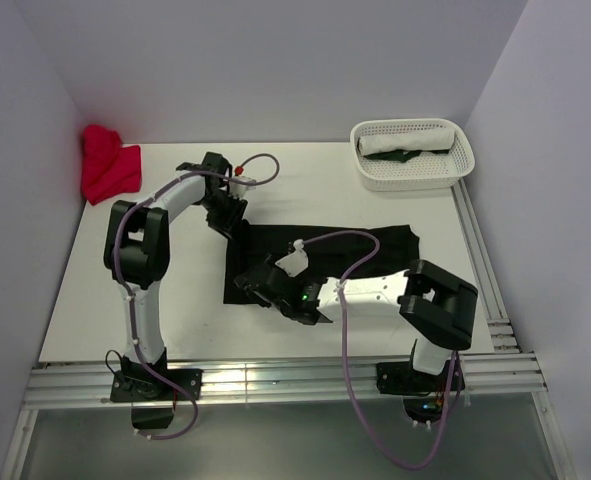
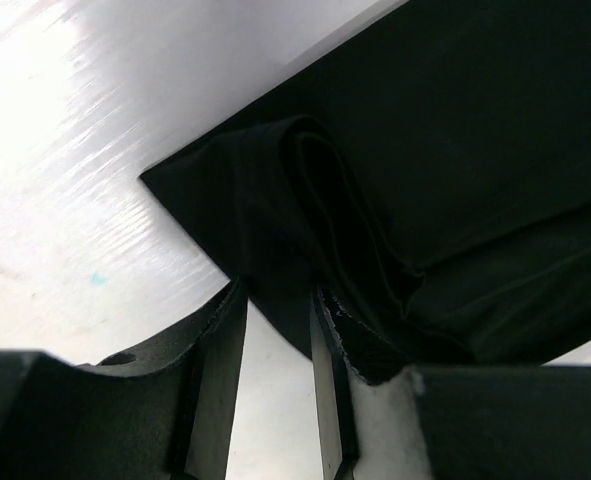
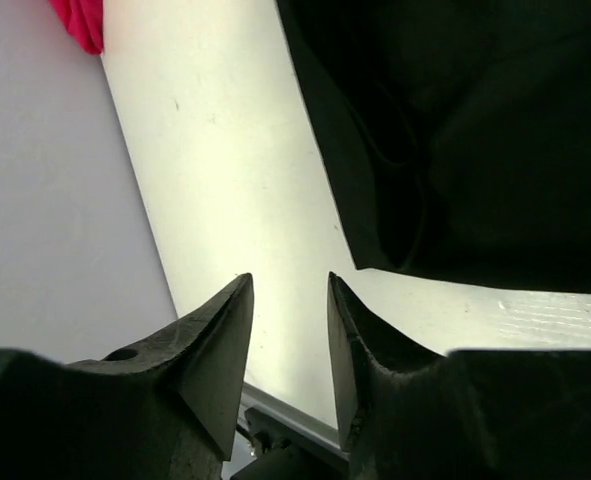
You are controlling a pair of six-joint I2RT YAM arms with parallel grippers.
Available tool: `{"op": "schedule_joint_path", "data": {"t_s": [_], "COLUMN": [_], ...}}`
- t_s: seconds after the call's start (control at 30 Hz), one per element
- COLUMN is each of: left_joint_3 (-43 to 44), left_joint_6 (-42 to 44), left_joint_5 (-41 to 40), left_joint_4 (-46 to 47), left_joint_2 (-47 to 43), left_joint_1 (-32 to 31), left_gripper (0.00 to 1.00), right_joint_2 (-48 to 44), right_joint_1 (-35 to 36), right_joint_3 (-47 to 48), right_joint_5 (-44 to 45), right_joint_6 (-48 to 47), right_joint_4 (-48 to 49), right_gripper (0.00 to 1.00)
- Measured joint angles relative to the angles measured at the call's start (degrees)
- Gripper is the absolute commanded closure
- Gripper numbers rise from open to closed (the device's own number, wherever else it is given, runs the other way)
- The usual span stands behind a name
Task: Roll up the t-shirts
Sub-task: Roll the tshirt
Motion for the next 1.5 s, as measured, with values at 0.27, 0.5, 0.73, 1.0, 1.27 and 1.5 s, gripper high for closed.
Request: {"op": "schedule_joint_path", "data": {"t_s": [0.27,0.5,0.73,1.0,1.27,1.5], "left_joint_3": [1.8,2.0,2.0,2.4,9.4,12.7], "left_joint_6": [-0.5,-0.4,-0.4,-0.2,0.3,0.5], "left_joint_5": [-0.5,-1.7,-2.4,-3.0,-2.6,2.6], "left_joint_4": [0.5,0.7,0.9,0.8,-1.7,-3.8], "left_joint_2": [0.9,1.3,1.8,2.2,3.8,3.8], "left_joint_1": [-2.5,-3.8,-3.8,-3.8,-3.5,-0.2], "left_gripper": [0.62,0.60,0.53,0.50,0.42,0.38], "right_joint_2": [1.8,8.8,13.8,13.9,13.9,13.8], "right_joint_1": [-0.4,-2.6,-3.8,-1.7,-0.3,-0.3], "right_joint_3": [7.5,12.6,13.2,13.4,14.3,20.2], "right_joint_5": [1.0,0.4,0.1,0.2,0.9,2.7], "right_joint_6": [-5.5,-10.0,-11.0,-10.5,-10.1,-12.2], "right_joint_4": [-5.2,-7.8,-12.2,-15.6,-18.8,-26.3], "right_gripper": [0.71,0.75,0.78,0.80,0.80,0.65]}}
